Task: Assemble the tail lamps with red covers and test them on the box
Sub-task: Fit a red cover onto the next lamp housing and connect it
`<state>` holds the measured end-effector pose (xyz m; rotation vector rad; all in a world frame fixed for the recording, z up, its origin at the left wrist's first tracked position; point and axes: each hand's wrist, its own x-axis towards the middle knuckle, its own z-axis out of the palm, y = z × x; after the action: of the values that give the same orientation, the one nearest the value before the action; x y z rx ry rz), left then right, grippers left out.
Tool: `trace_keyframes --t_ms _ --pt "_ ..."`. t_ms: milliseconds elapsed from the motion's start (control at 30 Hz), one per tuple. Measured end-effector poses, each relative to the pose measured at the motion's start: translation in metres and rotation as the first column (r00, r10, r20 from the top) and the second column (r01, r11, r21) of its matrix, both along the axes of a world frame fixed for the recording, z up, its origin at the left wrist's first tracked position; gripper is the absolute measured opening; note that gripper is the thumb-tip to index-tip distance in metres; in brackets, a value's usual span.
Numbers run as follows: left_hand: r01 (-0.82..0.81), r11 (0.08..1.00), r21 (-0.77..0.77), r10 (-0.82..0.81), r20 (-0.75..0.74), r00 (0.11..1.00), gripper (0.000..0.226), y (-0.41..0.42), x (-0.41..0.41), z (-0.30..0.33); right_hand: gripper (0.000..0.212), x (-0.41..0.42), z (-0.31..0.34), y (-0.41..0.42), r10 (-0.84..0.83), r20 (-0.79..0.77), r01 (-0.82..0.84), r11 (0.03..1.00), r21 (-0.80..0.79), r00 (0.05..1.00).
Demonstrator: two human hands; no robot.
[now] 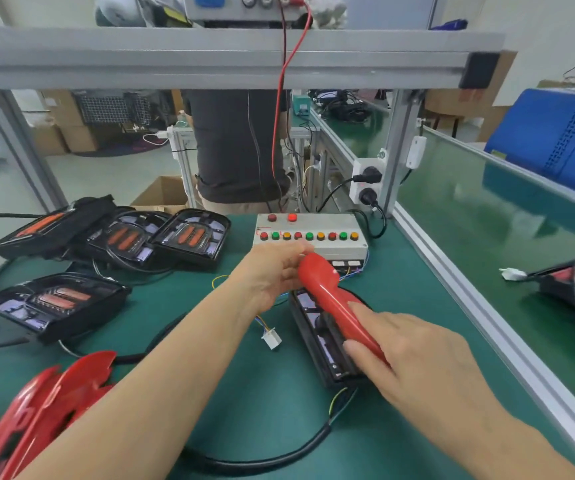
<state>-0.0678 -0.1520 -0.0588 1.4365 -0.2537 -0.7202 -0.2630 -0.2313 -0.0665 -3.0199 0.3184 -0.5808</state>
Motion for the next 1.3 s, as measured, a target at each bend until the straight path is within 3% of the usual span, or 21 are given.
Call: trace_keyframes --t_ms 100,133,200,267,367,500,633,733,867,1000,1167,1300 --pt "-0.115 0.932 0.344 0.031 0.241 0.97 0.025 0.001 0.011 -0.017 0.031 -0.004 -0.001 -0.012 -0.062 0.061 0.049 0.978 0.201 0.996" --pt "-0.104 0.9 0.423 -0.012 0.264 0.965 0.026 0.002 0.013 -0.024 0.031 -0.005 -0.002 -0.014 -0.08 0.058 0.066 0.976 0.209 0.995" --pt "0.022 0.865 0.502 -0.12 0.162 0.979 0.03 0.001 0.009 -0.033 0.034 -0.004 -0.004 -0.011 -0.091 0.056 0.079 0.977 0.196 0.994" --pt "0.144 0.891 0.431 -0.147 -0.027 0.989 0.028 -0.003 0.001 -0.036 0.039 -0.003 -0.009 -0.003 -0.088 0.025 0.082 0.979 0.188 0.996" --pt "0.096 0.979 0.182 -0.046 -0.261 0.964 0.023 -0.011 -0.006 -0.035 0.047 0.0 -0.016 0.008 -0.072 0.031 0.068 0.989 0.13 0.997" --pt "0.004 0.999 0.036 0.01 -0.377 0.926 0.019 -0.012 -0.014 -0.039 0.044 0.001 -0.021 0.018 -0.056 0.025 0.056 0.998 -0.021 0.998" --pt "-0.147 0.986 -0.078 0.094 -0.471 0.877 0.02 -0.006 -0.025 -0.037 0.065 0.001 -0.031 0.025 -0.036 0.132 0.057 0.986 -0.156 0.991" --pt "-0.23 0.96 -0.163 0.129 -0.472 0.872 0.023 -0.005 -0.036 -0.038 0.053 0.003 -0.034 0.029 -0.064 0.122 0.09 0.971 -0.222 0.99" --pt "-0.278 0.936 -0.215 0.164 -0.433 0.886 0.023 -0.002 -0.045 -0.042 0.051 0.004 -0.039 0.035 -0.093 0.114 0.118 0.965 -0.233 0.989" --pt "-0.18 0.949 -0.258 0.063 -0.407 0.911 0.025 0.003 -0.05 -0.045 0.051 0.003 -0.04 0.038 -0.1 0.115 0.121 0.975 -0.185 0.988" --pt "-0.063 0.946 -0.318 -0.02 -0.251 0.968 0.034 0.008 -0.053 -0.049 0.042 0.0 -0.04 0.037 -0.094 0.067 0.104 0.98 -0.17 0.993" --pt "-0.176 0.939 -0.295 0.116 -0.21 0.971 0.019 0.004 -0.052 -0.049 0.071 -0.002 -0.027 0.037 -0.126 -0.077 0.122 0.991 -0.054 0.989"
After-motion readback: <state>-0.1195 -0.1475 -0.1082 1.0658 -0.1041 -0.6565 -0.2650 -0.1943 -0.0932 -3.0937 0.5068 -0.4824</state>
